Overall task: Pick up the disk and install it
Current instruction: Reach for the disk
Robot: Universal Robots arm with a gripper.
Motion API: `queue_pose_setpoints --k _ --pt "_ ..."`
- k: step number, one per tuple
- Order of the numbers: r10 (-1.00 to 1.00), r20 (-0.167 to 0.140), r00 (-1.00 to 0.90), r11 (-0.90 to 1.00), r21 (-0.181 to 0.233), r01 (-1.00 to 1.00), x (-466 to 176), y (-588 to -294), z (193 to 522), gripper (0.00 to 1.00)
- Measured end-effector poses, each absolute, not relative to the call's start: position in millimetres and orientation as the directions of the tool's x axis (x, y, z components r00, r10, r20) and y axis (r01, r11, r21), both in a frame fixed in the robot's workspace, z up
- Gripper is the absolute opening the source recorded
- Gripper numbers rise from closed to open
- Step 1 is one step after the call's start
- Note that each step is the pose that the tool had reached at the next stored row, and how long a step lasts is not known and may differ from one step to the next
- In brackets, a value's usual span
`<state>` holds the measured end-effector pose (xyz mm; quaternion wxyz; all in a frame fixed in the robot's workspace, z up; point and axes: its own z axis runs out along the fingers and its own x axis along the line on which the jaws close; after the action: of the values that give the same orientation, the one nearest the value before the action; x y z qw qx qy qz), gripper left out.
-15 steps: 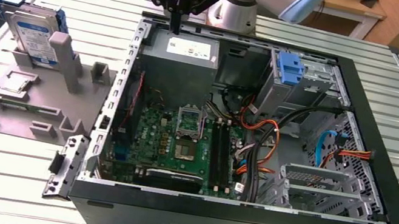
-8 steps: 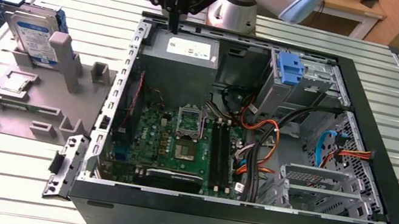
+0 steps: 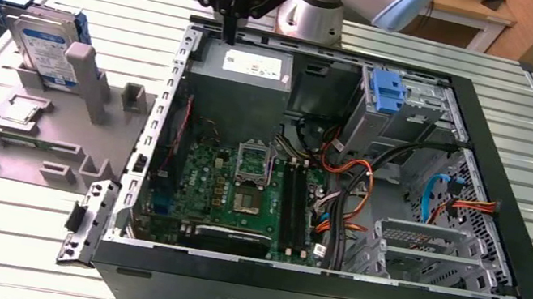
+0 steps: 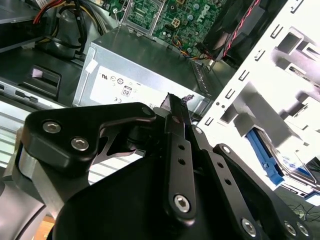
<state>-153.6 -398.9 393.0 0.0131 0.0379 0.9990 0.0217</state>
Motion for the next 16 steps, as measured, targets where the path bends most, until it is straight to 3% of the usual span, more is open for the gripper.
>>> queue_pose_setpoints --k 16 --pt "0.076 -0.024 -0.997 0.996 0.044 0.075 -158.3 -398.9 392.9 0.1"
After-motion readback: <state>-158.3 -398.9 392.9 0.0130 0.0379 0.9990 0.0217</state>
